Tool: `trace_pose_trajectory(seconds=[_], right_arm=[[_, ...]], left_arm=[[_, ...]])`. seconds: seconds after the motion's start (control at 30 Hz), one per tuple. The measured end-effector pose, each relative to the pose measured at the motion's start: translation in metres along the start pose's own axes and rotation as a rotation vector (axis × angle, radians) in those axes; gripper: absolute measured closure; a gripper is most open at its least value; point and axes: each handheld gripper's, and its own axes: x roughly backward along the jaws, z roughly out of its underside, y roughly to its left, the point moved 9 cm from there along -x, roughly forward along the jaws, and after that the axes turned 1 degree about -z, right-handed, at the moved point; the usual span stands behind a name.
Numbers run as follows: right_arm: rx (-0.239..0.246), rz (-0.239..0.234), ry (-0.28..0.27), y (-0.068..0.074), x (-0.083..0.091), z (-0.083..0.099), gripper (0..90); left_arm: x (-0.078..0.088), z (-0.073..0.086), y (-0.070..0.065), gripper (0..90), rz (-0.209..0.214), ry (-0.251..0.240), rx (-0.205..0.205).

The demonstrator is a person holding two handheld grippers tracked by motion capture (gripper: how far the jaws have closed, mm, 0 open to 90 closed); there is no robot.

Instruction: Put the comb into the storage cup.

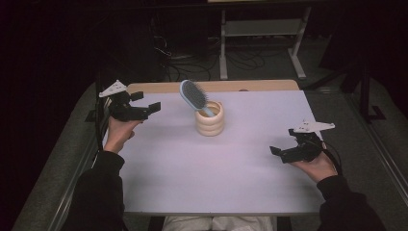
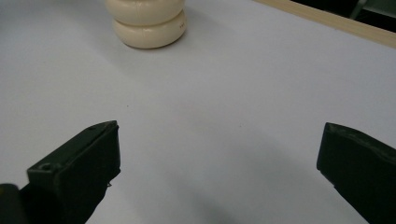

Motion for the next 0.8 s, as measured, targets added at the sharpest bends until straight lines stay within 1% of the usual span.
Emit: trace_pose_trajectory(seconds=[0.1,0.23,0.5,0.63,0.8], right_arm=[[0.000,0.001,0.000,0.000,0.000,0.000,0.0],[0.003,0.002,0.007,0.001,0.000,0.001,0.0],[0.006,0.003,0.004,0.001,0.000,0.001,0.0],[0.007,0.003,0.009,0.001,0.000,0.002,0.0],[0.012,0.006,0.017,0.002,0.000,0.004,0.0]], left_arm=[[0.007,0.002,0.003,0.0,0.000,-0.014,0.004],[0.014,0.006,0.003,0.0,0.002,-0.044,0.010],[0.025,0.020,0.008,0.0,-0.009,-0.050,0.022],[0.031,0.029,0.011,0.0,-0.030,-0.050,0.014],[0.040,0.040,0.015,0.0,-0.047,-0.059,0.023]])
